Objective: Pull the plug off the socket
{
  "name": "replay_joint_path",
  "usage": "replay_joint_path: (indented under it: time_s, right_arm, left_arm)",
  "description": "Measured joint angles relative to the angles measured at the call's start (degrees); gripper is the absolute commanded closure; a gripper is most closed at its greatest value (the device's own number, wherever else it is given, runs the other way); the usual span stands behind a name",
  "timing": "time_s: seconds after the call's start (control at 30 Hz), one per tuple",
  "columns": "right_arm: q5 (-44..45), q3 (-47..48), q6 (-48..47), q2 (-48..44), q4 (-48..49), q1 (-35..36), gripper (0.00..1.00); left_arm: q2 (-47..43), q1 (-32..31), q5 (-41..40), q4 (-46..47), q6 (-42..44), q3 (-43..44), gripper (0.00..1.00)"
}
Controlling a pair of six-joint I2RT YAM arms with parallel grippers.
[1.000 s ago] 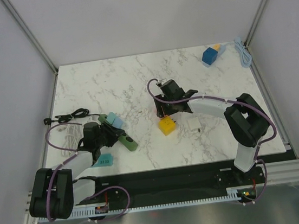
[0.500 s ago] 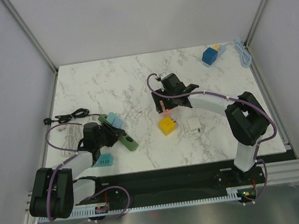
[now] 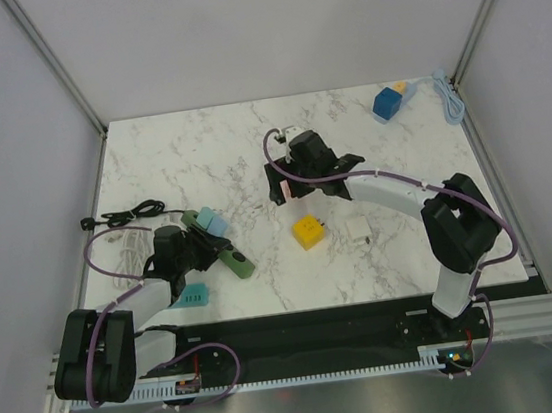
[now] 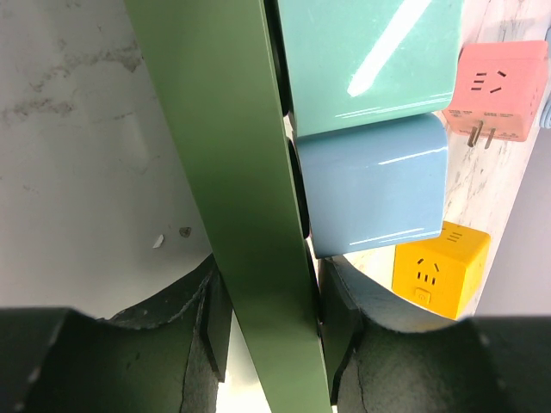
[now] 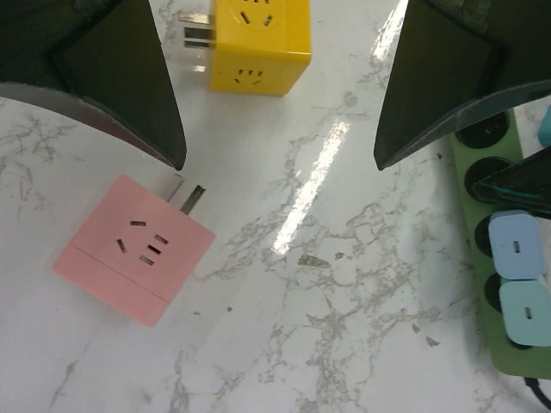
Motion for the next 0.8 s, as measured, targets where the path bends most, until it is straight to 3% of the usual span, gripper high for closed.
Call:
replay_joint_path:
  time_s: [0.33,0.63,0.7,0.8]
  right_arm:
    - [-5.6,5.6,6.1,3.8,8.5,8.9,0.05]
    - [-10.1,9.0,12.3,14.4,14.3,13.2,0.21]
    - [-10.7,9.0,12.9,15.9,14.8,13.2,0.33]
    - [-11.3,9.0,14.0,17.4,15.5,13.1,0.35]
  left_arm:
    - [0.0,0.0,0.2,0.0,0.0,0.0,0.98]
    - [0.0,0.2,0.7,0.6,0.0,-0.4,0.98]
    - [0.0,0.2,0.7,0.7,0.0,-0.5,0.98]
    - [0.0,0.2,0.8,0.7,0.0,-0.5,0.98]
